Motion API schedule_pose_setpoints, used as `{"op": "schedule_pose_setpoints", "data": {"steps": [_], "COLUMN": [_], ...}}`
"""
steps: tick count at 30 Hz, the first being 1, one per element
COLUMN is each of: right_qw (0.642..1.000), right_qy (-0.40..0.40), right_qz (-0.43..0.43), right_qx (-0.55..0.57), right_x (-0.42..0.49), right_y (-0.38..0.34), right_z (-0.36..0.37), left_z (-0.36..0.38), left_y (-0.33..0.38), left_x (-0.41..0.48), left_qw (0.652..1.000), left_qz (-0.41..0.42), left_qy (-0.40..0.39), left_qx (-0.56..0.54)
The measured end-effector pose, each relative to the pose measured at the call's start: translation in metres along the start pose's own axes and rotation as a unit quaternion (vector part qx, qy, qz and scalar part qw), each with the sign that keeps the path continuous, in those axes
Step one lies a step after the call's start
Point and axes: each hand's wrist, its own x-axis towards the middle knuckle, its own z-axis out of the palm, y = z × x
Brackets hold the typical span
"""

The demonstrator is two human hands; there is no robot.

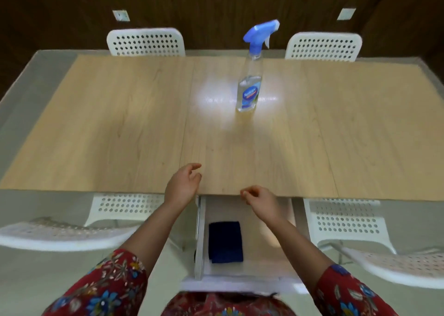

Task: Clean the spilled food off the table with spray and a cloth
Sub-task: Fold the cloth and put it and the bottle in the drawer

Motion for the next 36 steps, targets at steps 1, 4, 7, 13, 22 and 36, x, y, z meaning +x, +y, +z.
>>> {"op": "schedule_pose_setpoints", "data": {"steps": [1,4,7,13,22,36], "right_qw": [1.000,0.995,0.989,0.982,0.959,0.978], "right_qy": [0.022,0.086,0.123,0.157,0.210,0.082], "right_qz": [-0.012,-0.035,-0.040,-0.080,-0.132,-0.133], "right_qx": [0.015,0.048,0.075,0.061,0.140,0.141], "right_x": [0.007,0.045,0.085,0.152,0.230,0.085], "right_y": [-0.011,-0.054,-0.098,-0.156,-0.191,-0.126], "right_z": [-0.007,-0.033,-0.055,-0.075,-0.068,-0.075], "left_z": [0.000,-0.001,0.001,0.005,0.004,-0.009], "left_y": [0.003,0.015,0.023,0.024,0.019,-0.001], "left_x": [0.013,0.056,0.086,0.104,0.114,0.095], "left_qw": [0.999,0.994,0.984,0.957,0.950,0.982], "left_qz": [0.013,0.045,0.064,0.088,0.093,0.090], "left_qy": [-0.001,-0.007,-0.006,0.019,0.018,-0.030], "left_qx": [0.040,0.100,0.164,0.275,0.298,0.165]}}
